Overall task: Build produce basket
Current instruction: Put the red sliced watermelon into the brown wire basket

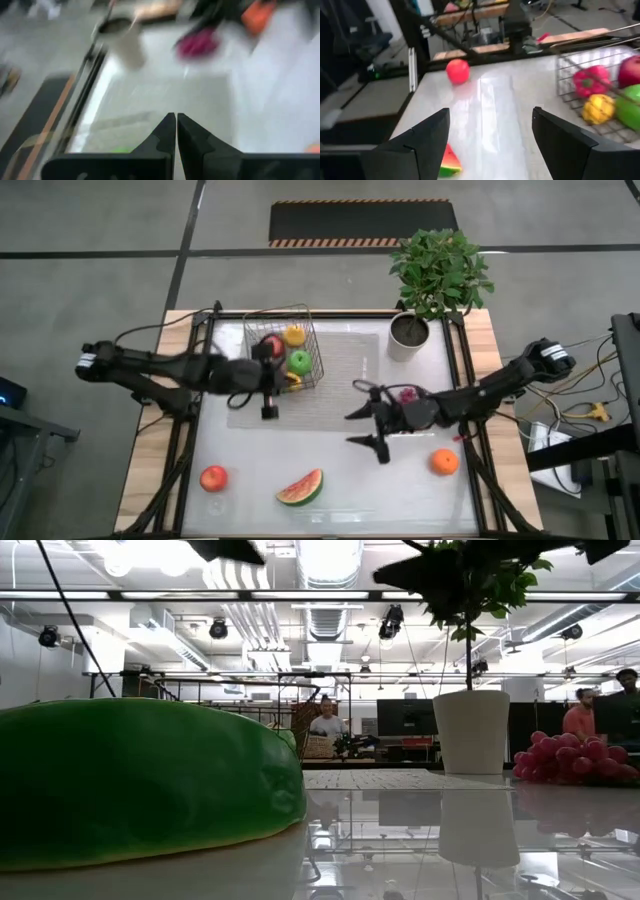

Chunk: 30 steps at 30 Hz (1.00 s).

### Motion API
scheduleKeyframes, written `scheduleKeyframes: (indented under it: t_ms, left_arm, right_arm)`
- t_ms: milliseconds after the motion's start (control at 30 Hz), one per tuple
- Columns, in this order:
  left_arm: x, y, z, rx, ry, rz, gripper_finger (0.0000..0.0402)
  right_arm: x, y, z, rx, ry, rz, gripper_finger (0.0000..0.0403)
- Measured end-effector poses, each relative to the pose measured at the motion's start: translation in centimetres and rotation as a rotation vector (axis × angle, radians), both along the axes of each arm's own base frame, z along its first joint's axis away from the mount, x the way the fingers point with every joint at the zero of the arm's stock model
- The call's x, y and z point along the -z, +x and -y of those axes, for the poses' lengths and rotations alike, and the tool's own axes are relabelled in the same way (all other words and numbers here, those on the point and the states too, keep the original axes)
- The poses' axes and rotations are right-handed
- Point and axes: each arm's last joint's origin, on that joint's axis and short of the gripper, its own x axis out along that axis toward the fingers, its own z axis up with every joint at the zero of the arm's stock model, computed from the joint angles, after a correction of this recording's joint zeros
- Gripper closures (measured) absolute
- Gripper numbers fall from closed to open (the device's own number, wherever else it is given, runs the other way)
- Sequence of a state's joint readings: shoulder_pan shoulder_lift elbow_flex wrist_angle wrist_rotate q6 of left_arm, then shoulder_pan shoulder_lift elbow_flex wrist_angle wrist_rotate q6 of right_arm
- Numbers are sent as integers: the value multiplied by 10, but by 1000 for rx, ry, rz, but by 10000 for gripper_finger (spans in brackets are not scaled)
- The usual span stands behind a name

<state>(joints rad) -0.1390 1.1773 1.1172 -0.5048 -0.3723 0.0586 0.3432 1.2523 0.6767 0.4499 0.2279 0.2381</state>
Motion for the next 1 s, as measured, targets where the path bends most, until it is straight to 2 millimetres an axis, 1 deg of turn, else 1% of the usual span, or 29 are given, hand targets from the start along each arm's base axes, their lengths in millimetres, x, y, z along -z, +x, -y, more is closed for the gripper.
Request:
scheduleKeyframes:
  t_ms: [133, 200, 333, 433, 533, 633, 800, 867, 1000]
  left_arm:
    - [9, -5, 27, 112, -33, 170, 401]
    - [18, -7, 38, 155, -47, 227, 401]
    - [37, -10, 49, 206, -69, 315, 401]
    - [45, -11, 51, 213, -83, 366, 401]
    - [51, -11, 51, 213, -82, 363, 401]
    - [53, -12, 51, 213, -81, 359, 401]
    - [53, -12, 51, 230, -35, 352, 401]
    - [53, -12, 51, 231, -34, 352, 401]
    - [51, -14, 50, 231, -38, 366, 401]
  right_arm:
    - [4, 23, -23, -78, -64, -27, 151]
    - [6, 33, -37, -133, -106, -35, 155]
    - [7, 52, -67, -212, -179, -77, 162]
    - [9, 66, -88, -255, -223, -122, 160]
    - [13, 82, -102, -259, -219, -227, 139]
    - [19, 96, -111, -252, -247, -359, 106]
    - [31, 119, -127, -313, -314, -460, 56]
    - [37, 126, -133, -341, -322, -485, 45]
    - [49, 139, -139, -377, -337, -503, 44]
